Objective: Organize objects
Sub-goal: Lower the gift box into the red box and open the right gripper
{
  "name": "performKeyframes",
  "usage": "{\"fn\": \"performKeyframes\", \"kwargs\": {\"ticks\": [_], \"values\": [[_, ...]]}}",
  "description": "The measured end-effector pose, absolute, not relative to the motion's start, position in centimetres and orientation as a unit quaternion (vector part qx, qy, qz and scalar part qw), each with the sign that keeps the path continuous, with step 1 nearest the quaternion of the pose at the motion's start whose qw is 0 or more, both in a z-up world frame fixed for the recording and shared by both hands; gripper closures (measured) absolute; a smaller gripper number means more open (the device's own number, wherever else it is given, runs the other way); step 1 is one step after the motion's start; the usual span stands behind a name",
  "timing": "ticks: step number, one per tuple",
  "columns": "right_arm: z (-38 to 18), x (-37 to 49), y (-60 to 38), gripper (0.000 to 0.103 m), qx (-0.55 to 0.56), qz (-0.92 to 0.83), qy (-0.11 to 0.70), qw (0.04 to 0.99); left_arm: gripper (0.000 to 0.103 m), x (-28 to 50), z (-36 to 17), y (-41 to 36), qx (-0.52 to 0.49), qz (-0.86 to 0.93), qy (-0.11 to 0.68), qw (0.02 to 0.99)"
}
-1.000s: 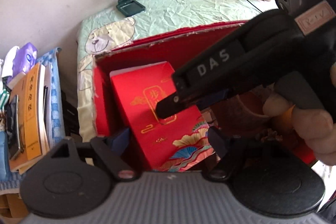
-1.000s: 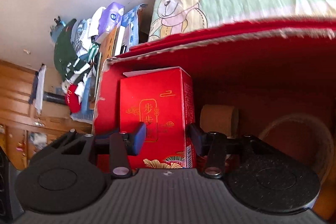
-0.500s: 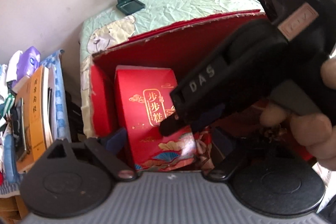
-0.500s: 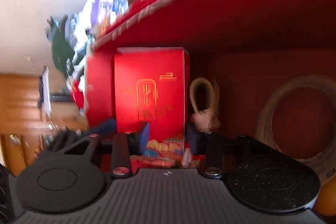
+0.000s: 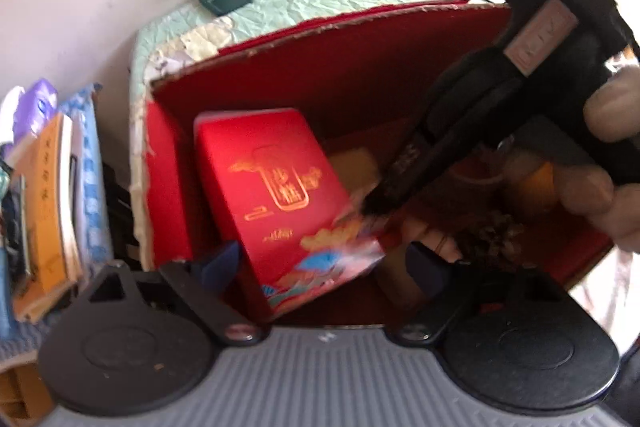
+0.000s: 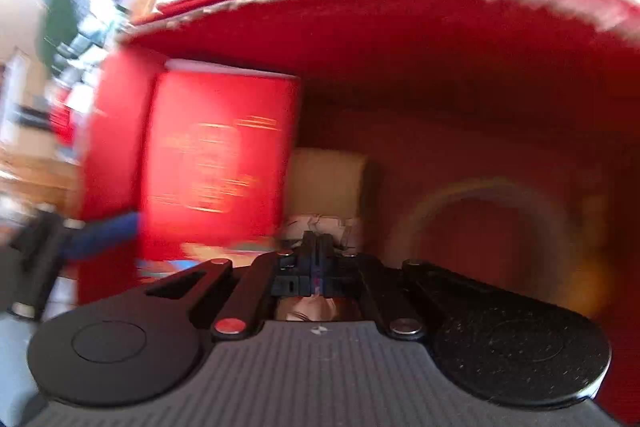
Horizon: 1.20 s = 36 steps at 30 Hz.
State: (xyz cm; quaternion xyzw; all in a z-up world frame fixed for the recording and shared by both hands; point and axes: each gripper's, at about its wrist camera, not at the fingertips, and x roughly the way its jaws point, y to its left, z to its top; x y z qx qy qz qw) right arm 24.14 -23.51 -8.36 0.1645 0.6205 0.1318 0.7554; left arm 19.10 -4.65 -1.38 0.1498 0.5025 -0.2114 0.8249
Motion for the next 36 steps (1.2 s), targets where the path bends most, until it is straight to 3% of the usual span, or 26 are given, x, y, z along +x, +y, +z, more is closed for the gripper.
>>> {"fn": "performKeyframes", "kwargs": {"ticks": [1,2,8,14,21,27,32,36], "values": [[-8.0,24.0,-23.8,0.103,0.161,0.127,0.618,0.759,0.019,19.0,-1.2,-4.6,0.138,-0.219,0.505,0.823],[-7.7,23.8,-24.2,0.095,0.174,0.137,0.611,0.760,0.015,18.9,-1.1,-4.6,0.130,-0.229,0.509,0.819],[-6.2,23.1,-24.6,0.092,0.204,0.162,0.559,0.787,0.018,19.3,-1.1,-4.6,0.149,-0.205,0.505,0.825],[-7.3,24.2,-22.6,0.092,0.213,0.169,0.571,0.775,0.014,19.3,-0.1,-4.0,0.151,-0.208,0.492,0.832],[-8.2,24.5,-23.7,0.091,0.234,0.177,0.616,0.731,0.016,19.7,-1.4,-5.0,0.156,-0.214,0.502,0.823],[-8.0,23.3,-23.0,0.089,0.181,0.227,0.633,0.717,0.016,19.6,-1.8,-5.3,0.147,-0.225,0.507,0.819],[-7.4,22.3,-22.6,0.077,0.144,0.274,0.623,0.718,0.016,18.4,-1.9,-5.3,0.145,-0.242,0.505,0.816],[-6.9,22.0,-22.8,0.078,0.133,0.298,0.604,0.727,0.016,18.4,-2.0,-5.2,0.139,-0.247,0.500,0.818]]}}
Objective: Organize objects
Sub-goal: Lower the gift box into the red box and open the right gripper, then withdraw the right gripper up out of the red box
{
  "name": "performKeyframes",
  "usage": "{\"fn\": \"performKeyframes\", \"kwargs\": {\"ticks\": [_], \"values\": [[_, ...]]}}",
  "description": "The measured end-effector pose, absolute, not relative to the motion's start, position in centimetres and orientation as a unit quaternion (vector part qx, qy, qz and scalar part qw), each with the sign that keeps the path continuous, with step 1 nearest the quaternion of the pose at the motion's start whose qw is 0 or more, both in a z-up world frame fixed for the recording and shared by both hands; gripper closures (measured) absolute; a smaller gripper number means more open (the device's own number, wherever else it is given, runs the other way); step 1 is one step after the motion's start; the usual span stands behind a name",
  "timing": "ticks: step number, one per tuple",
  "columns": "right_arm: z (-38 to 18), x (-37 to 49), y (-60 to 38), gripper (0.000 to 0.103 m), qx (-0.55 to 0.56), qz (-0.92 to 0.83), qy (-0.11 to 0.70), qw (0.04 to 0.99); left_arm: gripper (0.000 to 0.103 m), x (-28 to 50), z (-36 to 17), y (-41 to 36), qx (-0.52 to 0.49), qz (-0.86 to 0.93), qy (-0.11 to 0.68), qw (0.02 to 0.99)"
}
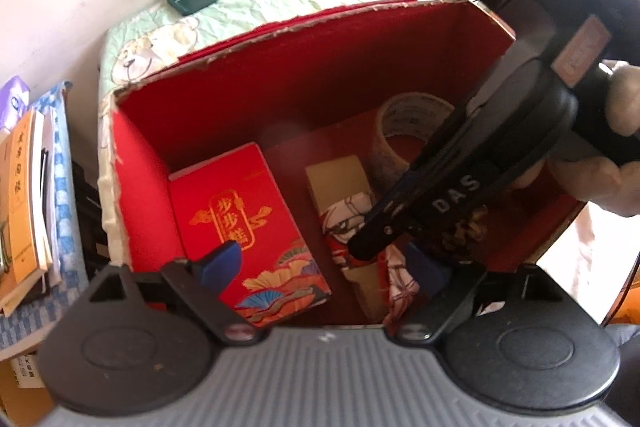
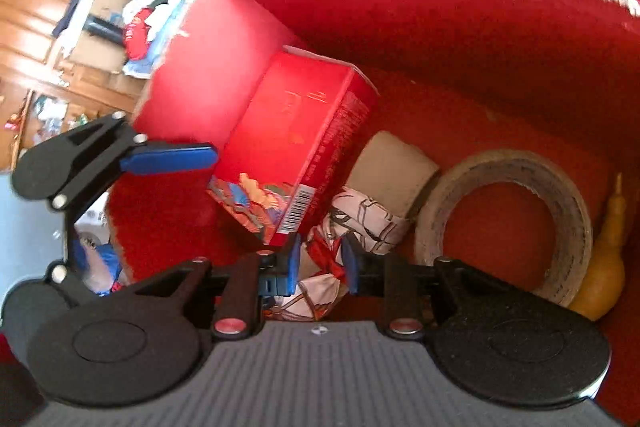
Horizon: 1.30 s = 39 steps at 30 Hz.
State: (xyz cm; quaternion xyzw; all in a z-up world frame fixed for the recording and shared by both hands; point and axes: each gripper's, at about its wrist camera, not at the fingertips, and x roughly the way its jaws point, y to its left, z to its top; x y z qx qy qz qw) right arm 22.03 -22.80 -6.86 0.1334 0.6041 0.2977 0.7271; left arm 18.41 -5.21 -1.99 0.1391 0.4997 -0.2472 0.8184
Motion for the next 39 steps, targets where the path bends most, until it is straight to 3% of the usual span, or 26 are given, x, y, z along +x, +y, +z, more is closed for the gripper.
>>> {"fn": "performKeyframes", "kwargs": {"ticks": [7,15,22,25,30,39], "values": [[-2.9,17.2,-27.7,0.078,0.149,0.185,0.439,0.866,0.015,19.5,-1.2,-4.6,0.119,-0.212,0.470,0.849],[-3.3,14.6,-31.2,0.080,0.177,0.139,0.306,0.925,0.015,20.9,-2.6,-5.8,0.135,-0.189,0.465,0.854],[-4.3,17.6,-30.9,0.084,0.137,0.148,0.316,0.927,0.015,20.5,-4.1,-7.7,0.192,-0.152,0.466,0.850],[-4.5,18.6,-30.8,0.087,0.128,0.144,0.326,0.925,0.015,21.0,-3.6,-7.3,0.166,-0.150,0.469,0.854],[-4.0,18.0,-29.5,0.076,0.102,0.118,0.376,0.913,0.015,21.4,-2.9,-7.3,0.129,-0.142,0.482,0.855],[-5.1,17.7,-26.8,0.076,0.135,0.064,0.435,0.888,0.014,21.6,-3.0,-7.9,0.110,-0.130,0.490,0.855]]}}
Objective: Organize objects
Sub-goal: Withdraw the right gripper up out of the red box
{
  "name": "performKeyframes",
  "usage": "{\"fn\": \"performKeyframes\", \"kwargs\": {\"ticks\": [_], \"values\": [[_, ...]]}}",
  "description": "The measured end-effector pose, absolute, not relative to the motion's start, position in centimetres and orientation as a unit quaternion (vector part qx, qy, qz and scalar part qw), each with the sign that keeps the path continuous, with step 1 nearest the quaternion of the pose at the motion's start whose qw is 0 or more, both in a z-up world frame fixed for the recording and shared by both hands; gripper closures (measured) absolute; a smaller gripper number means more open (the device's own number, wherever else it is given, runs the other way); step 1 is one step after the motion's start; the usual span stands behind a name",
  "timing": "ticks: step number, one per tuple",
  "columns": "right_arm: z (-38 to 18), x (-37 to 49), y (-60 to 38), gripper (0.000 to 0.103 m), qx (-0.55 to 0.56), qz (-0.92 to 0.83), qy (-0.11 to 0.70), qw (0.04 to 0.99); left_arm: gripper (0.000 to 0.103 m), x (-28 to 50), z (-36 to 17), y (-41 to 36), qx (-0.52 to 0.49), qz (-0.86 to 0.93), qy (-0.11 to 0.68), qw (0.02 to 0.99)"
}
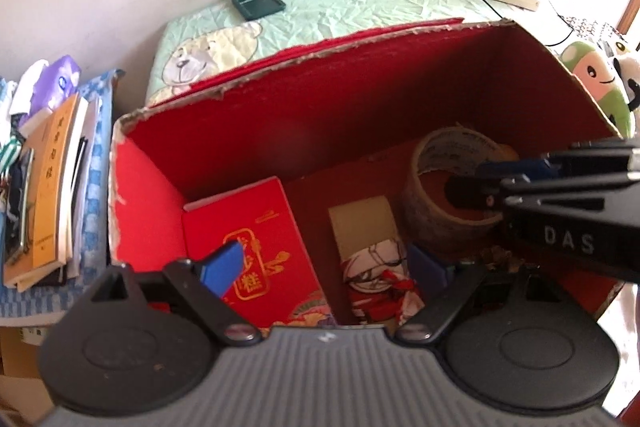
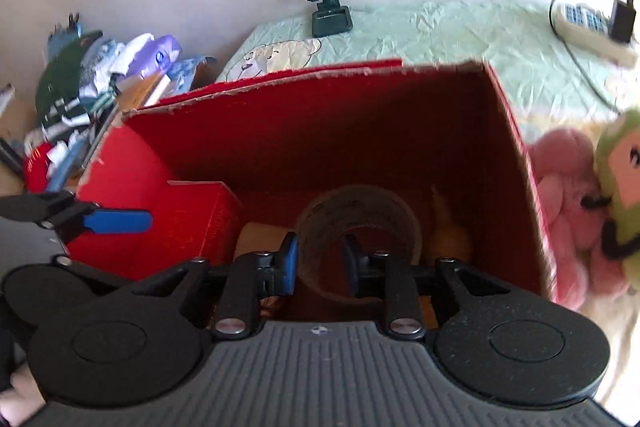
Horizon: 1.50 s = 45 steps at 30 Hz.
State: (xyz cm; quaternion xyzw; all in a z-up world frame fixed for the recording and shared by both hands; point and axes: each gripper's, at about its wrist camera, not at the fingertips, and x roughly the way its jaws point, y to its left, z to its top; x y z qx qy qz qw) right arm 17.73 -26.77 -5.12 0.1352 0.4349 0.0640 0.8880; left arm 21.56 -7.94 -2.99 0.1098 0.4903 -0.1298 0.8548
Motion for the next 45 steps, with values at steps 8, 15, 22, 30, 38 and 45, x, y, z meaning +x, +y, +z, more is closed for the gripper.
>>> {"fn": "performKeyframes", "kwargs": {"ticks": [8,15,22,30,38,45], "values": [[-5.0,16.3,-27.6,0.067,0.153,0.047,0.407,0.899,0.011,21.6,-3.6,-8.6,0.113,-0.111,0.495,0.854],[-4.1,15.6,-28.5,0.062,0.154,0.014,0.401,0.903,0.010,21.4,-3.1,-8.1,0.094,-0.118,0.487,0.860],[-3.2,14.8,-28.2,0.049,0.158,-0.011,0.426,0.891,0.007,21.0,-2.2,-8.3,0.090,-0.107,0.488,0.861],[-3.4,14.9,-28.5,0.050,0.164,-0.001,0.437,0.885,0.007,20.8,-2.3,-9.1,0.100,-0.073,0.505,0.854],[-3.8,15.3,-29.1,0.059,0.154,0.033,0.459,0.874,0.007,20.0,-2.6,-9.6,0.077,-0.035,0.523,0.848],[-3.9,15.2,-29.5,0.060,0.156,0.061,0.452,0.876,0.006,19.3,-3.1,-10.4,0.048,-0.022,0.532,0.845]]}}
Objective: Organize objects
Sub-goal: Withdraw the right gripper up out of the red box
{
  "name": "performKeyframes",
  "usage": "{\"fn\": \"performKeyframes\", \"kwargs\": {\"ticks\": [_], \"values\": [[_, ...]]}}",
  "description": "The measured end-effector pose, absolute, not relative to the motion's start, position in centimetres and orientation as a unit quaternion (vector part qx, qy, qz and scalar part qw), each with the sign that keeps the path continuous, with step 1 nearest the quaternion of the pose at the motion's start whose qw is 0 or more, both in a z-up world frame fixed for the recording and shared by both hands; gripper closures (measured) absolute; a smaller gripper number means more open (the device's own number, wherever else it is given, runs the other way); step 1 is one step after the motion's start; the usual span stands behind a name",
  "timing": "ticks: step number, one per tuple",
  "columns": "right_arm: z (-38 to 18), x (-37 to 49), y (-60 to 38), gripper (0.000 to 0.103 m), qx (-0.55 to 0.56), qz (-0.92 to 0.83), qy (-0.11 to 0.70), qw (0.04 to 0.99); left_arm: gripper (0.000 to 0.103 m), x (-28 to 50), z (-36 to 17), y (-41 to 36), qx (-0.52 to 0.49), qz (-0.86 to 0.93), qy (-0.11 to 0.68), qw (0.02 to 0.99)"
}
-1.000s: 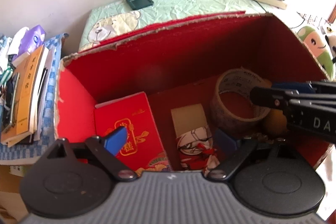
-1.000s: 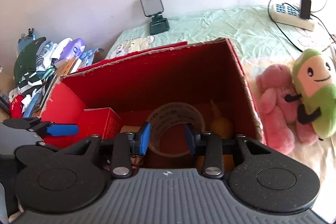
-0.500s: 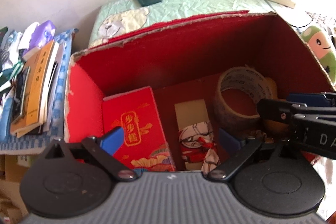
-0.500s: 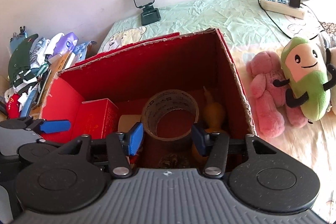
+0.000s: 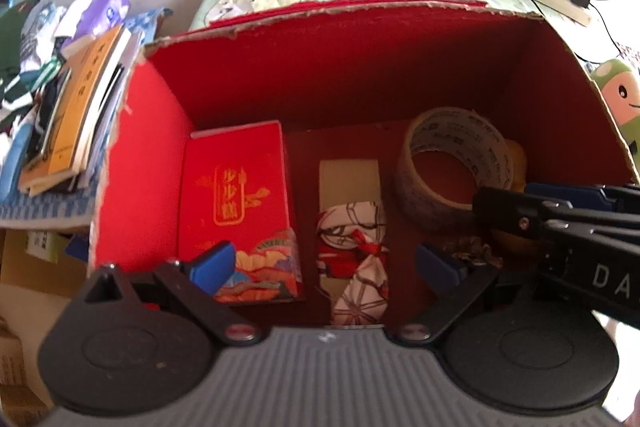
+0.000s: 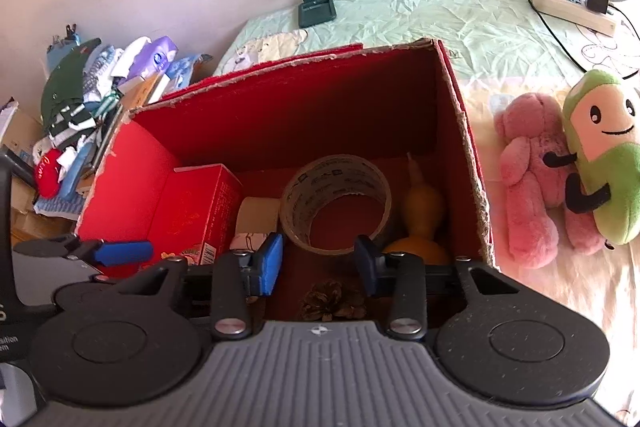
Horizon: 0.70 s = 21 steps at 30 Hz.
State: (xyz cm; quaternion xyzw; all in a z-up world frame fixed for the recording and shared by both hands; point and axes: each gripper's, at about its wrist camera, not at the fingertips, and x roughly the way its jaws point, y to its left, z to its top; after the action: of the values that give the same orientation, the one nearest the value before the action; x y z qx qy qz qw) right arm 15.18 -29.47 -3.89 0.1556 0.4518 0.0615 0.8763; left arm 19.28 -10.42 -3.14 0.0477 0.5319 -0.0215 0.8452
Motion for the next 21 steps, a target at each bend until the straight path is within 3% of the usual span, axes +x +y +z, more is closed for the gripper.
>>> {"fn": "performKeyframes", "kwargs": {"ticks": [5,21], "values": [[-4.0,15.3,-29.5,0.055,0.155,0.087,0.452,0.874,0.003,19.1,-3.9,-10.5,0.030,-0.012,0.546,0.837],[-3.2,14.8,-30.1,0.061,0.178,0.065,0.444,0.876,0.002,18.4,-2.8,-9.6,0.017,0.012,0.535,0.844]]}}
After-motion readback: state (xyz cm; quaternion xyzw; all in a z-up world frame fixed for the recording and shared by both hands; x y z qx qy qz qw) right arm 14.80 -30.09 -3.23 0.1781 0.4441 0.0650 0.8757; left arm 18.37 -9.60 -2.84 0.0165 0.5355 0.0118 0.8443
